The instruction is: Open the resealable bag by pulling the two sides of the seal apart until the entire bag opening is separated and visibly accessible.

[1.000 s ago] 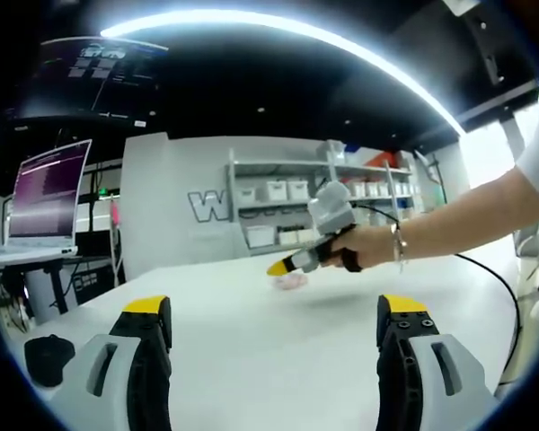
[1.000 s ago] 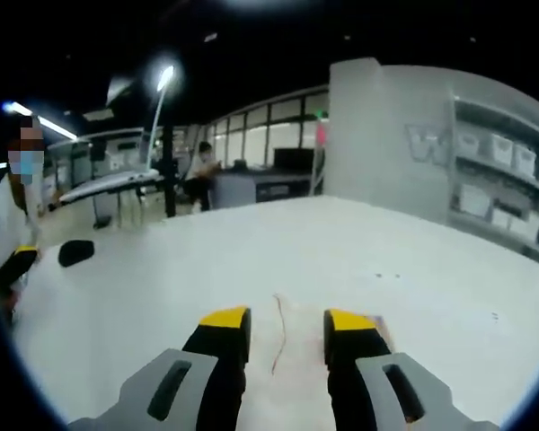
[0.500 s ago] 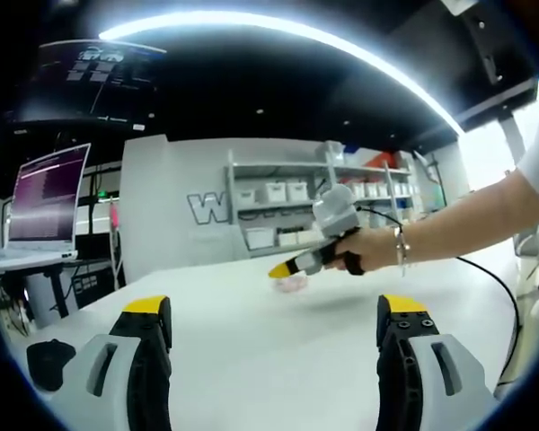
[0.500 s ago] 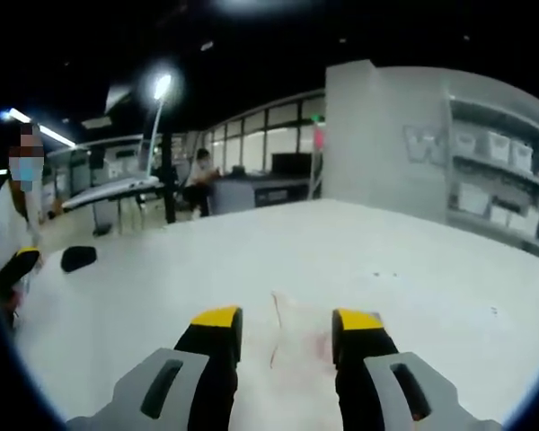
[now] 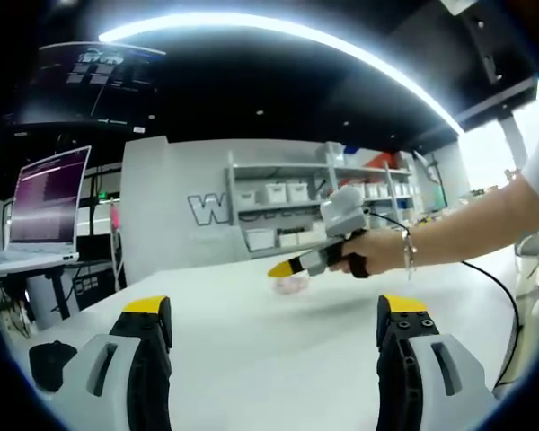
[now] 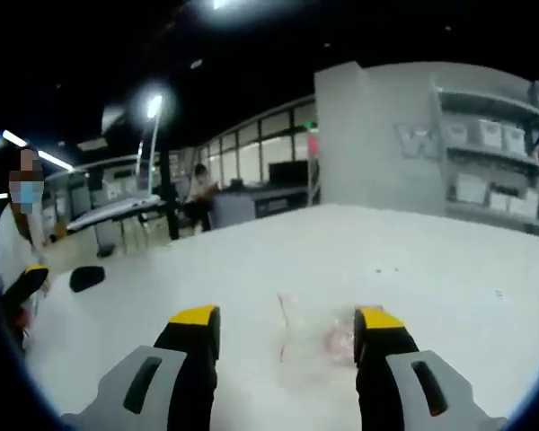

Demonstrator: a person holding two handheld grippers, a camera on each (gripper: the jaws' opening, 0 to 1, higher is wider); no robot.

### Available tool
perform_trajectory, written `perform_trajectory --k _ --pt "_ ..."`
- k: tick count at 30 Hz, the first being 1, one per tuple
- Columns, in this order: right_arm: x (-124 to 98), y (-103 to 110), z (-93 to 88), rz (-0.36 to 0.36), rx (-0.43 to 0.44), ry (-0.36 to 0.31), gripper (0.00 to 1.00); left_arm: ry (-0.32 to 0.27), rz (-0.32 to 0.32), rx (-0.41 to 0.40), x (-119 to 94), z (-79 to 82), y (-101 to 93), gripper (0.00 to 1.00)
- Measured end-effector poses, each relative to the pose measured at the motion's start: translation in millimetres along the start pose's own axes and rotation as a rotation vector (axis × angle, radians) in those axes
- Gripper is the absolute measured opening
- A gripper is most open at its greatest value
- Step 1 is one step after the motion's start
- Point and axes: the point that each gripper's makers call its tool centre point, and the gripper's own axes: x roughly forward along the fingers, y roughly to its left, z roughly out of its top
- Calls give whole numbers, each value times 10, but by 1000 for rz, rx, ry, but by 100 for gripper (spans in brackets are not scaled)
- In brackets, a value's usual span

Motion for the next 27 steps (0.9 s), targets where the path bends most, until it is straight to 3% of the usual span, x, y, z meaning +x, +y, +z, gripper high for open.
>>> perform_trajectory --k 5,19,27 --pt "5 -40 73 -1 -6 -19 58 -3 -3 2 -9 13 -31 93" --pt "-57 -98 55 -50 24 -31 86 -3 -1 4 -37 28 -40 93" --pt "-97 -132 23 -67 36 -37 89 4 6 4 -50 9 -16 93"
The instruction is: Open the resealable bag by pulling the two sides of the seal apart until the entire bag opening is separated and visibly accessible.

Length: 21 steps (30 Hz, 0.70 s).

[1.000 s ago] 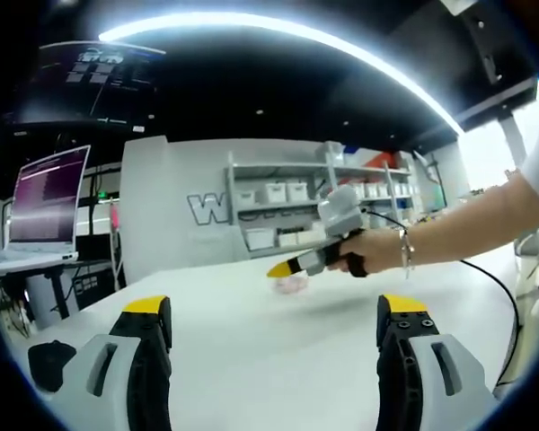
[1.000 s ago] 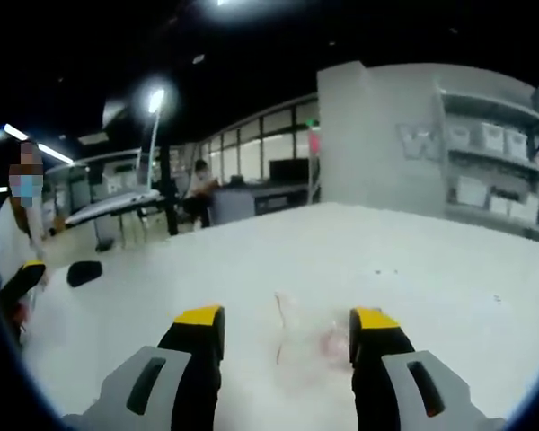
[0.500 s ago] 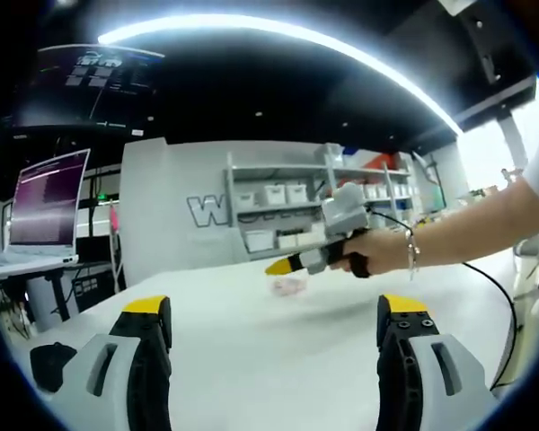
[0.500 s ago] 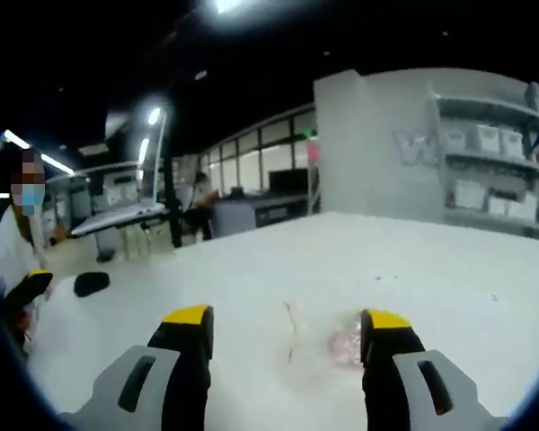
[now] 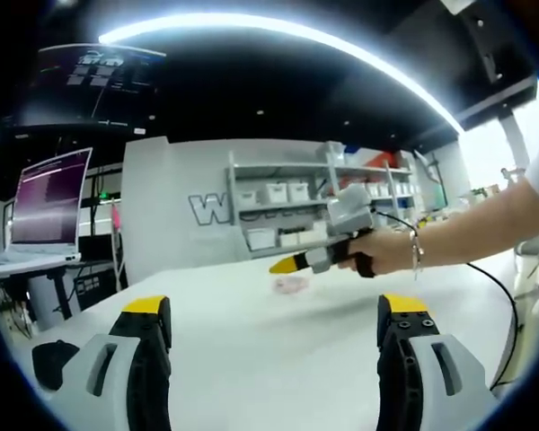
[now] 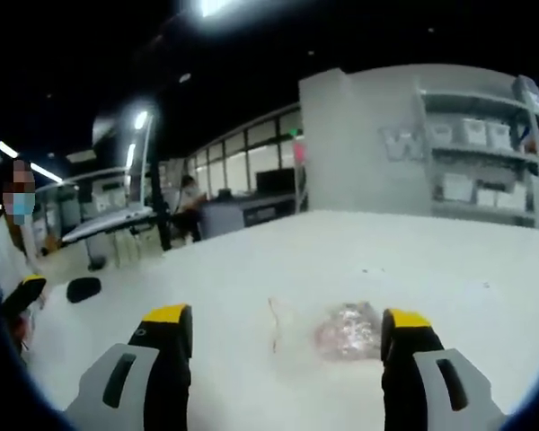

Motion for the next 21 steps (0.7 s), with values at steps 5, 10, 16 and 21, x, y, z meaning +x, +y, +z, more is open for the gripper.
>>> perform_trajectory --k 5,10,16,21 --pt "-36 -21 7 -7 3 -12 90 3 6 0 -12 -8 19 93" --pt "-73 -64 62 -26 -18 -31 89 7 12 -1 -22 -26 41 93" --pt "-151 -46 65 -26 -12 -40 89 8 5 -2 -18 -27 4 93" --pt "-231 -22 49 -26 -6 -50 89 7 9 -4 -35 -26 16 93"
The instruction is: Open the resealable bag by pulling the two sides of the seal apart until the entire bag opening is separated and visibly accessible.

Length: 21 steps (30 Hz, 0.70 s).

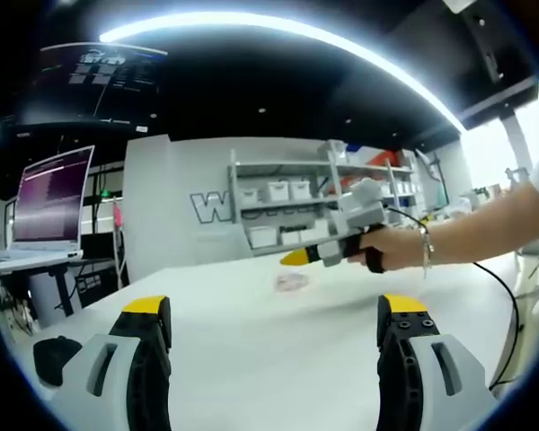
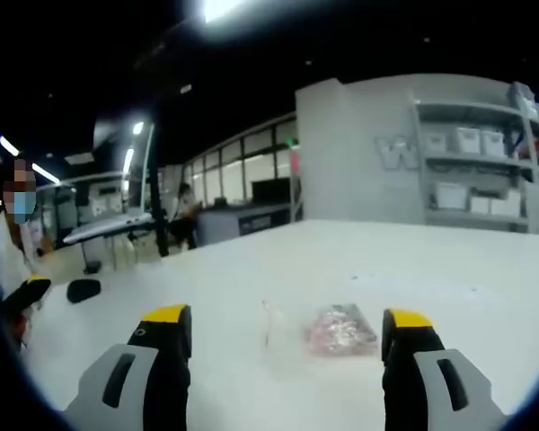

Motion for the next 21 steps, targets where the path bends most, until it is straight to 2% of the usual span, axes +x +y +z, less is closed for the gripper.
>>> perform_trajectory --k 15,21 --pt "-180 -23 8 -11 10 -24 86 4 3 2 -27 -16 -10 93" --pt "-271 -64 -40 -19 14 -24 85 6 2 1 -33 -26 -28 93"
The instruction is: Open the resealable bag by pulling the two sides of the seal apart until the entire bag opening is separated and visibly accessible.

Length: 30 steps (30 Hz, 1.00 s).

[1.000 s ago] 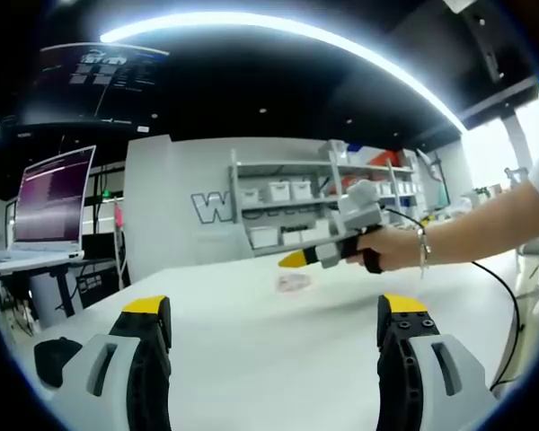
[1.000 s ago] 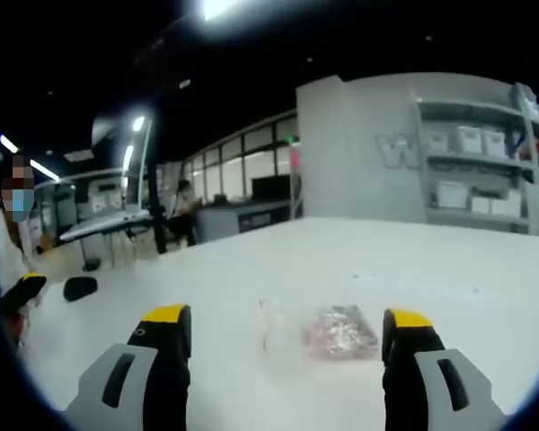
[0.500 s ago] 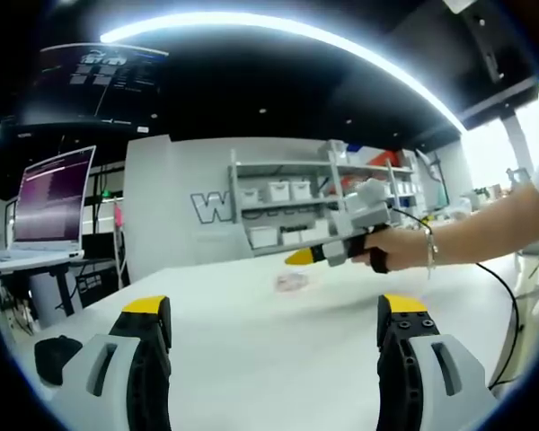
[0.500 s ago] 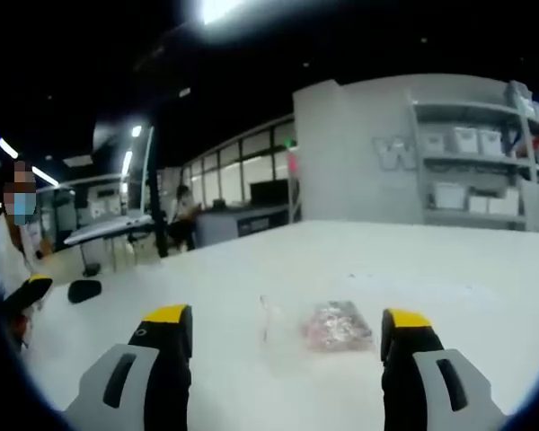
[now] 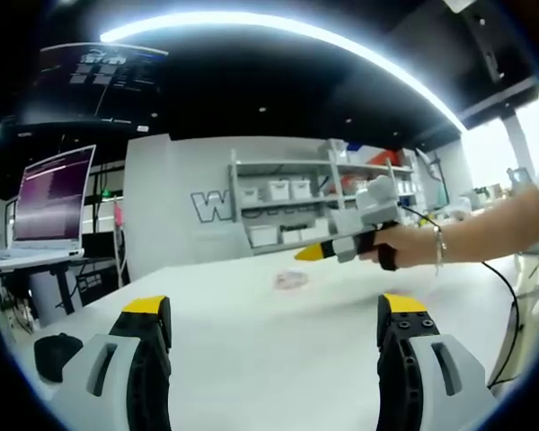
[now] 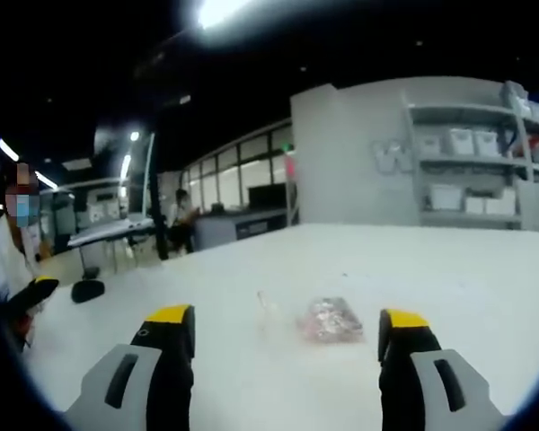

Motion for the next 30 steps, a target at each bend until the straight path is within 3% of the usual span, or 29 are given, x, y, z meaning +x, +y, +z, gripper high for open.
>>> perform_trajectory --k 7,30 --pt "-110 -25 -1 -7 16 -11 81 -4 -4 5 -5 26 -31 93" --pt "-463 -11 43 -33 -12 -39 82 -6 -7 3 -35 27 -44 93"
